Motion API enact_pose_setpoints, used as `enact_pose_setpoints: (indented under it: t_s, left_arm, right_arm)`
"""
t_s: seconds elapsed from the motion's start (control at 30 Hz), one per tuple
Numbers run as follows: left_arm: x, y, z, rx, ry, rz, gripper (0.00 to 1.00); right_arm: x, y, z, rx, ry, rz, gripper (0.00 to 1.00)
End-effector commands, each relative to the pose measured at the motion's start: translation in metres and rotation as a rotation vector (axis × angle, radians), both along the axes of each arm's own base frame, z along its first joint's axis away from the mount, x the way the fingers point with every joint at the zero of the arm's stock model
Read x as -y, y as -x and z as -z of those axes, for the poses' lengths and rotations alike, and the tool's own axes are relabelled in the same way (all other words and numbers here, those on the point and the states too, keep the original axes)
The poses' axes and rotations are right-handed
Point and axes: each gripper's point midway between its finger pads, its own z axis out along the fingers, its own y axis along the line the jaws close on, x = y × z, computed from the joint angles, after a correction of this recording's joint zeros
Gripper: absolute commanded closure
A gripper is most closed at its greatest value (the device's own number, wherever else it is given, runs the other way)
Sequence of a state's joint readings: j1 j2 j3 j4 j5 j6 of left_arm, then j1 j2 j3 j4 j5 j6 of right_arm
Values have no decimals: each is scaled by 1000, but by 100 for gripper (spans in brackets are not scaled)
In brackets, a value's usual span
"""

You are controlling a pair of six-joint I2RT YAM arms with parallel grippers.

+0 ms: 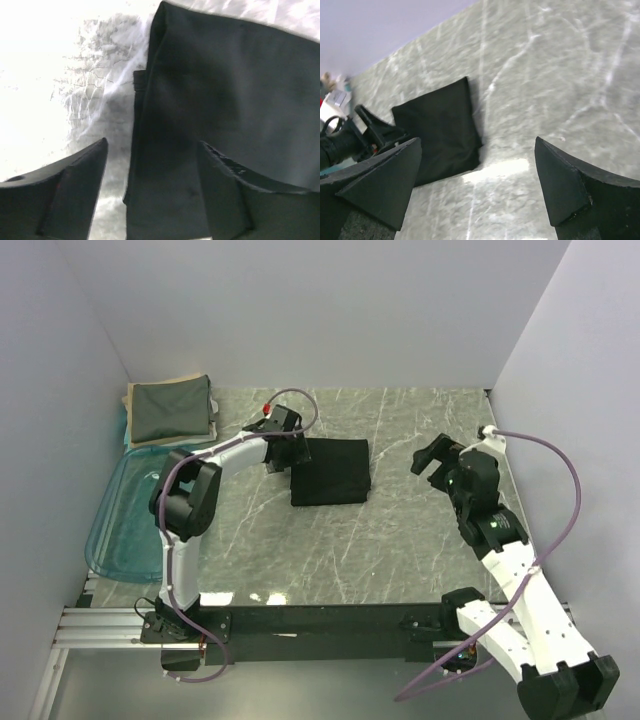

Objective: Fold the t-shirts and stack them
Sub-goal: Neatly place the folded tshirt to the corner

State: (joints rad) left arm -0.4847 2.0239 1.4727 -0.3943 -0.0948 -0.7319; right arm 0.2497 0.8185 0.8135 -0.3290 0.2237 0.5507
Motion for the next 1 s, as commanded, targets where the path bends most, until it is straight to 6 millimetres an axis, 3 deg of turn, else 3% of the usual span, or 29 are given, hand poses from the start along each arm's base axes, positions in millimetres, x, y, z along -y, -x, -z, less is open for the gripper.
enact_pose_setpoints:
  t_s: [0.0, 0.07, 0.23, 0.27, 0.33, 0.47, 0.57, 0.7, 0.97]
  left_arm:
    - [3, -7, -3, -6, -12, 22, 25]
    - [6, -5, 6, -22, -12, 33, 35]
    - [15, 3, 19, -55, -42, 70, 41]
    - [15, 4, 25, -64, -57, 76, 47]
    - [16, 7, 35, -88, -85, 84, 50]
    - [19, 10, 47, -117, -123, 99, 99]
    - [23, 4, 46, -96, -164, 125, 99]
    - [8, -6, 38, -62, -270, 105, 99]
    - [-38, -32, -31, 178, -499, 65, 99]
  right_arm:
    - [21, 3, 5, 15, 12, 113, 0]
    - [25, 6, 6, 15, 21, 129, 0]
    - [28, 6, 16, -9, 56, 134, 0]
    - [27, 5, 17, -14, 64, 127, 0]
    - [26, 4, 21, -31, 76, 121, 0]
    - [30, 2, 25, -40, 95, 132, 0]
    - [30, 1, 26, -32, 100, 129, 0]
    - [30, 1, 29, -34, 109, 128, 0]
    - [27, -3, 34, -28, 109, 109, 1]
